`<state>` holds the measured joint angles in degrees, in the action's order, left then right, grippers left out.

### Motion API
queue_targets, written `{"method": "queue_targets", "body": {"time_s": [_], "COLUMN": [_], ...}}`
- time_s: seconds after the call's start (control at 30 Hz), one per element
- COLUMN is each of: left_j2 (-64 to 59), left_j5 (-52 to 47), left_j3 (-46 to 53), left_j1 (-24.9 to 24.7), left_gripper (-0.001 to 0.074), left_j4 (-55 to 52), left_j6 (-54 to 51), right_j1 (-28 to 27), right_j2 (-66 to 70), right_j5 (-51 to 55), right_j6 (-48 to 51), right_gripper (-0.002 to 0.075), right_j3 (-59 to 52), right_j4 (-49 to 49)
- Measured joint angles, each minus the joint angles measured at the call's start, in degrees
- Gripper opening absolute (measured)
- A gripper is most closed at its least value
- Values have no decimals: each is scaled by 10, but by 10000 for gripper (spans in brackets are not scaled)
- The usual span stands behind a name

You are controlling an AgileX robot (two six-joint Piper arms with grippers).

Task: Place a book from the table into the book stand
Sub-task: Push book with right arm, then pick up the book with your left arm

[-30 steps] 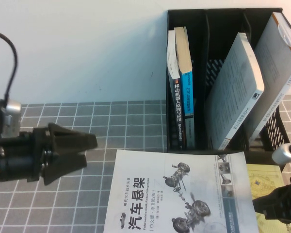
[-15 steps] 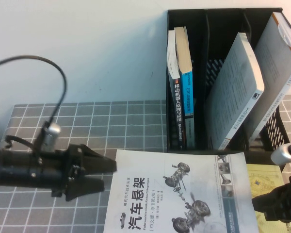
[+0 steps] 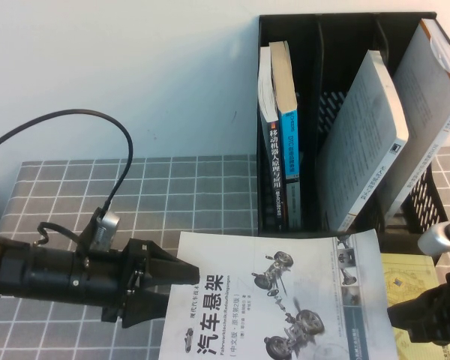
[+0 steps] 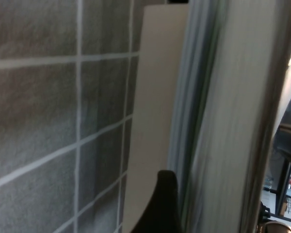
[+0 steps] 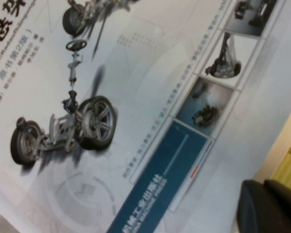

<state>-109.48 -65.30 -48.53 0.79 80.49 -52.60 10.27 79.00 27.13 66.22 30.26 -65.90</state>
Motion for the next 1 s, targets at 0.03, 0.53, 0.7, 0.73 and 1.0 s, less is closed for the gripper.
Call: {"method": "queue_targets", "body": {"time_s": [0.03,0.53,0.7,0.73,1.0], "left_j2": [0,0,0,0,0], "left_j5": [-1,2,11,12,-7], "left_j3": [0,0,0,0,-1], "left_j1": [0,-40,-45,-45,-33], "left_gripper": [598,445,298,255,116], "left_j4": [3,-19,-28,-29,-25], "left_j6": [-3,-20,-21,-21,-17], "right_j1": [0,0,0,0,0], "right_j2": [0,0,0,0,0], "right_j5": [0,-5,-5,-5,-2], "right_j6": [2,38,41,41,49], "right_gripper": [-3,-3,-3,-3,-3], "right_j3": [0,0,0,0,0], "right_j4": [0,-28,-32,-33,-34]}}
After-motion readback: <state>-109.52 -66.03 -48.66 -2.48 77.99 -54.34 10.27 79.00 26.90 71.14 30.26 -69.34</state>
